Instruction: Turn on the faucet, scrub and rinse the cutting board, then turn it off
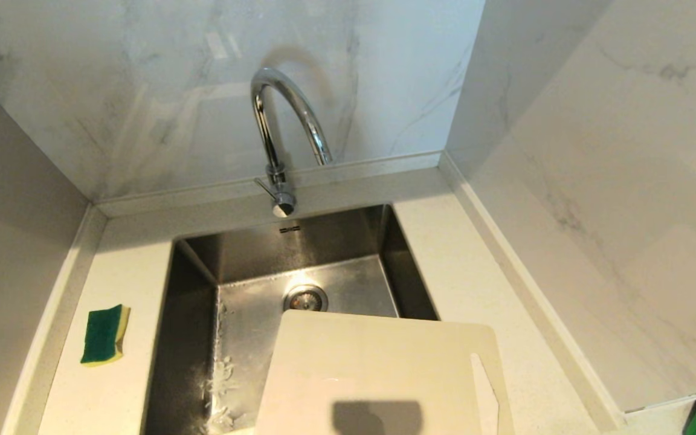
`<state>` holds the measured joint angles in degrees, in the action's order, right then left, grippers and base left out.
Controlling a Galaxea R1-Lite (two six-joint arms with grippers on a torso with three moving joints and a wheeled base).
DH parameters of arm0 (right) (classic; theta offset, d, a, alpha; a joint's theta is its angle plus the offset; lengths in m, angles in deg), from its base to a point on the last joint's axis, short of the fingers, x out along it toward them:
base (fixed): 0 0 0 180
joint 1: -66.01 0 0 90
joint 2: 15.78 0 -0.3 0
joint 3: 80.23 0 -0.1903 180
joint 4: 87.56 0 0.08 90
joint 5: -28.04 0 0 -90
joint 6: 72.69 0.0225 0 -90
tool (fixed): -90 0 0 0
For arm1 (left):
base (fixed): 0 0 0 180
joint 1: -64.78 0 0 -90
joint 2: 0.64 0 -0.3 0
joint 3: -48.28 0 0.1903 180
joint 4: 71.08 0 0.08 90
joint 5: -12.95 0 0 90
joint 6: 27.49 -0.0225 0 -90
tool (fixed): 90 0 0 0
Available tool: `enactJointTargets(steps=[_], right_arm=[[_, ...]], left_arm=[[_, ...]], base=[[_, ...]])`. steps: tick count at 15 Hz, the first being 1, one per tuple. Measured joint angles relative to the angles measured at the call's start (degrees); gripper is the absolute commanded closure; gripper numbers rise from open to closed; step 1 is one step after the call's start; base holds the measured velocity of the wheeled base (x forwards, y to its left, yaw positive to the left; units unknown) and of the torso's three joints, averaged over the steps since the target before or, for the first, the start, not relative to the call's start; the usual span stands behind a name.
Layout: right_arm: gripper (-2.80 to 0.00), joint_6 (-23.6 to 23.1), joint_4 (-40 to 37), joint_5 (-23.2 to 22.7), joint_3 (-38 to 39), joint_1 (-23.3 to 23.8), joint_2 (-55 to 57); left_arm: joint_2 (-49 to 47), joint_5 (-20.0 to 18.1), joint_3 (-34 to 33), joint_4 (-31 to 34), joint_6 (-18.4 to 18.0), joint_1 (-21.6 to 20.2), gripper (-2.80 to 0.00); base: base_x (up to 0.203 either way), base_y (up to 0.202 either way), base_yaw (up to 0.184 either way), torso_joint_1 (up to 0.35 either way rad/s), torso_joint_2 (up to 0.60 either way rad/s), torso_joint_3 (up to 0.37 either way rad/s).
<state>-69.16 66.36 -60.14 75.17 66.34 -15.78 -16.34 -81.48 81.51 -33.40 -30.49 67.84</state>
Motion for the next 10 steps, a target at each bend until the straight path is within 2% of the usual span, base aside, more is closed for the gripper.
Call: enactJointTargets(steps=[3, 10], right_arm=[[0.0, 0.0, 0.0, 0.0, 0.0, 0.0, 0.0], [0.0, 0.0, 0.0, 0.0, 0.0, 0.0, 0.0]], left_arm=[[1.3, 0.0, -2.8, -2.6, 1.6, -0.1, 0.0], [10.5, -1.6, -4.1, -5.1, 1.6, -1.8, 0.0]], base=[[0.0, 0.0, 0.0, 0.0, 0.0, 0.0], [0.0, 0.0, 0.0, 0.0, 0.0, 0.0]])
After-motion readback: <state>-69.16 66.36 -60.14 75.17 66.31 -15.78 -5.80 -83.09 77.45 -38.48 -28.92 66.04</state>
